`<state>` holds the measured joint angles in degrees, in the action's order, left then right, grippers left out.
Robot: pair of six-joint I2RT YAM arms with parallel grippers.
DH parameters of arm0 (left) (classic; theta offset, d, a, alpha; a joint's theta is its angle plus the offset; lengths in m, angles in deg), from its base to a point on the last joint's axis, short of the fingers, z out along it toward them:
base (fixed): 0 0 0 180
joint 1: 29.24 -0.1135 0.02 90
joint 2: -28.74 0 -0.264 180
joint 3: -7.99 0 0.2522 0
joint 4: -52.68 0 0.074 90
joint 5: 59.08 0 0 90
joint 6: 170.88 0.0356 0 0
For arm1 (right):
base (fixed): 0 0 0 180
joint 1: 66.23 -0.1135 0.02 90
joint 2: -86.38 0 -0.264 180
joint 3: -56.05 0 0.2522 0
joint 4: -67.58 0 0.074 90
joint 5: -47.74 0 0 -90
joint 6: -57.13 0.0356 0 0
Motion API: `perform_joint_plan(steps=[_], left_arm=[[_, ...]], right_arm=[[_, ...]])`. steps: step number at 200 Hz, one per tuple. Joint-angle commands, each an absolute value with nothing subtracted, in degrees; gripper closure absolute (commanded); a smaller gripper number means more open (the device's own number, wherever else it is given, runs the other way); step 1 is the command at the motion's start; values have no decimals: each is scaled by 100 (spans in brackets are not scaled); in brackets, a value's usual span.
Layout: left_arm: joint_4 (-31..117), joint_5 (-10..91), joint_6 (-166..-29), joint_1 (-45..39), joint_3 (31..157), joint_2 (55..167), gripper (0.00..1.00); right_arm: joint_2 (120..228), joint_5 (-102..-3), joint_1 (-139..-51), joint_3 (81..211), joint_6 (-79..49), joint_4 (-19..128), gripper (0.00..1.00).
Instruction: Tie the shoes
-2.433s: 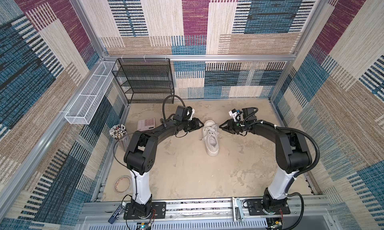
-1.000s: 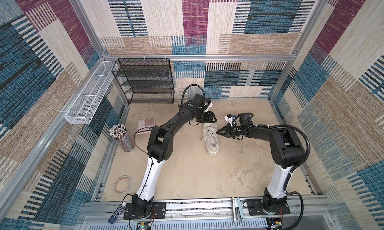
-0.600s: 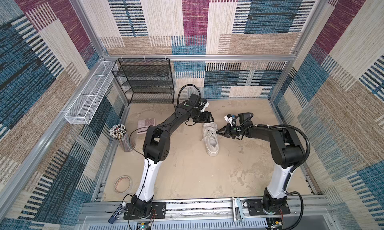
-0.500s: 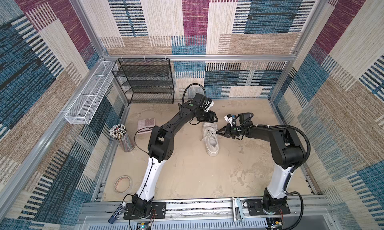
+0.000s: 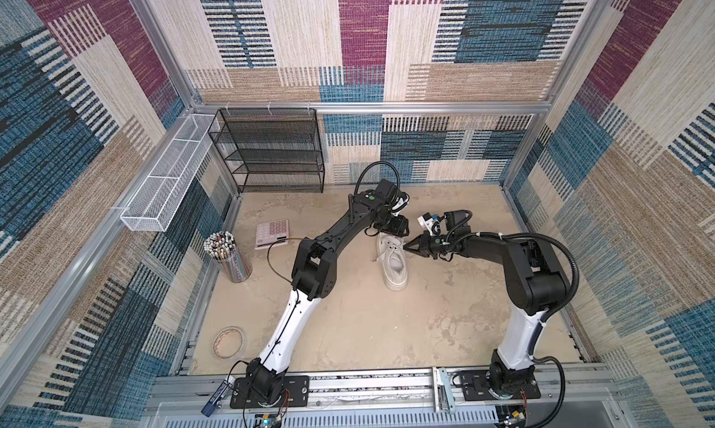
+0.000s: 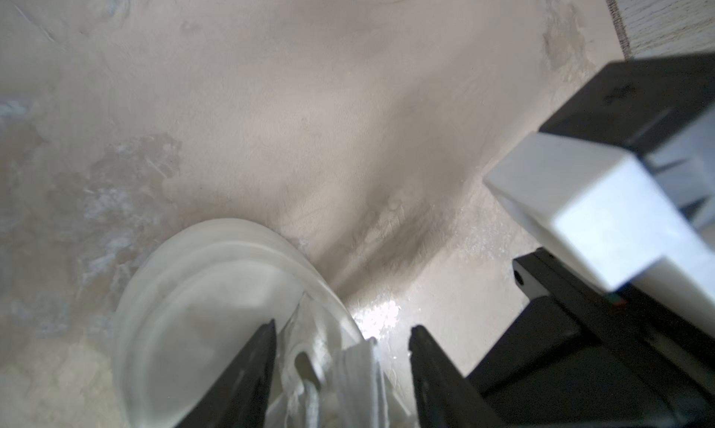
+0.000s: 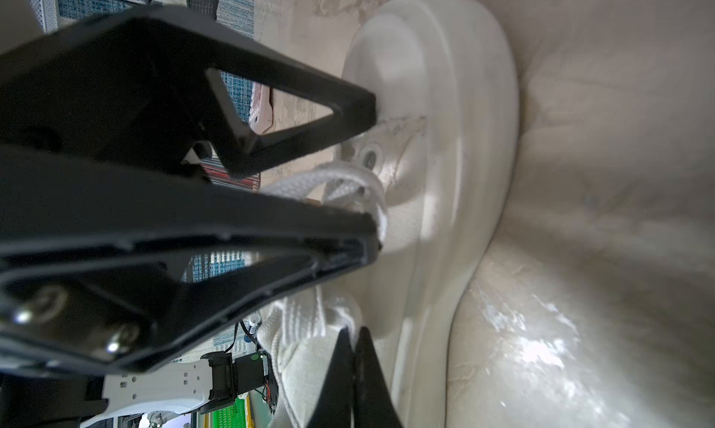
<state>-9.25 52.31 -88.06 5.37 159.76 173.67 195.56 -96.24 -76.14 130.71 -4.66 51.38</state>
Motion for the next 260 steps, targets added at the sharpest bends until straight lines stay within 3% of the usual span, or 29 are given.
perform_joint_plan(steps=[1,19,112,260], left_arm=[[-1066,5345,-8748,533,16026,17381,71],[-1058,5185,-8860,509,16032,17328,100],[339,5111,-9581,57,14252,16154,100],[1009,5674,-10010,-164,13655,15964,100]], right_arm=[[19528,-9640,-7625,13071,-510,5173,100],[19511,-9599,-7625,13088,-552,5099,100],[19235,-9430,-7624,12867,-637,4916,100],[19148,-8928,-7607,12817,-633,4566,100]])
